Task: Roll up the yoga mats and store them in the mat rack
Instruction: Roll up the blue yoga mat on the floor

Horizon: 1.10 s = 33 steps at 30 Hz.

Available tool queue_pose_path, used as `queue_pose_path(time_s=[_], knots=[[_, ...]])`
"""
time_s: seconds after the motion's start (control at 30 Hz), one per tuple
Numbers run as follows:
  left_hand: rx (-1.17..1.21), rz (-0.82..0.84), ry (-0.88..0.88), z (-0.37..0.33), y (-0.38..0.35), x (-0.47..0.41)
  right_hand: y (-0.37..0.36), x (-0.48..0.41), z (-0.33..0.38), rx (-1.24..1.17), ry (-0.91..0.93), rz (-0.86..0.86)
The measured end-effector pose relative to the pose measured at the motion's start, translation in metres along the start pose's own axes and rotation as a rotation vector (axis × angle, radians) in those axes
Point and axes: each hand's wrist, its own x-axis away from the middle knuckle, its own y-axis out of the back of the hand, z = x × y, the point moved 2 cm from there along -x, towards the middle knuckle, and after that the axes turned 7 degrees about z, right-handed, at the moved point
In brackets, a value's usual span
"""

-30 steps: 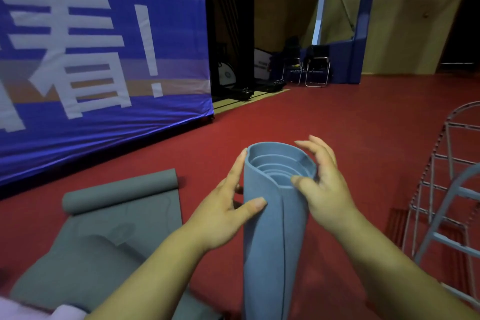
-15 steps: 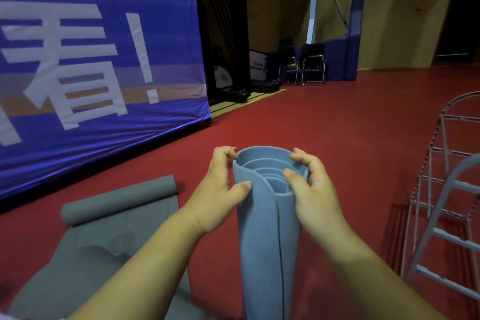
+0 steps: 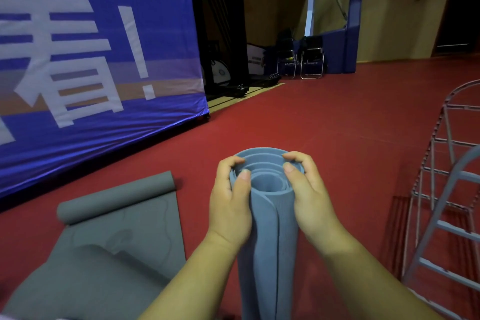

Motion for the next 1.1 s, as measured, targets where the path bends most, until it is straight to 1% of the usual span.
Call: queue_pose_path(time_s=[0.17, 0.3, 0.4, 0.5, 0.67, 0.9, 1.03, 1.1], knots=[[-0.002, -0.068, -0.033, 0.017, -0.004, 0.007, 0.000, -0.002, -0.013, -0.040, 0.026, -0.001], [0.024, -0.070, -0.033, 0.023, -0.002, 0.005, -0.003, -0.005, -0.019, -0.062, 0.013, 0.045], [0.021, -0.056, 0.030, 0.022, 0.004, -0.003, -0.004, -0.011, -0.019, -0.037, -0.023, 0.077], [0.075, -0.048, 0.103, 0.012, 0.011, -0.011, -0.005, -0.013, -0.016, -0.016, -0.053, 0.095], [0.099, -0.080, 0.150, 0.017, 0.008, -0.005, -0.006, -0.008, -0.022, -0.045, -0.013, 0.068], [0.086, -0.134, 0.207, 0.038, 0.001, 0.004, -0.006, -0.005, -0.048, -0.127, -0.065, 0.063], [0.033, -0.086, 0.208, 0.036, 0.002, -0.001, -0.010, -0.010, -0.045, -0.142, -0.062, 0.057], [-0.059, -0.022, 0.139, 0.035, 0.000, 0.000, -0.009, -0.010, -0.044, -0.133, -0.040, 0.015]])
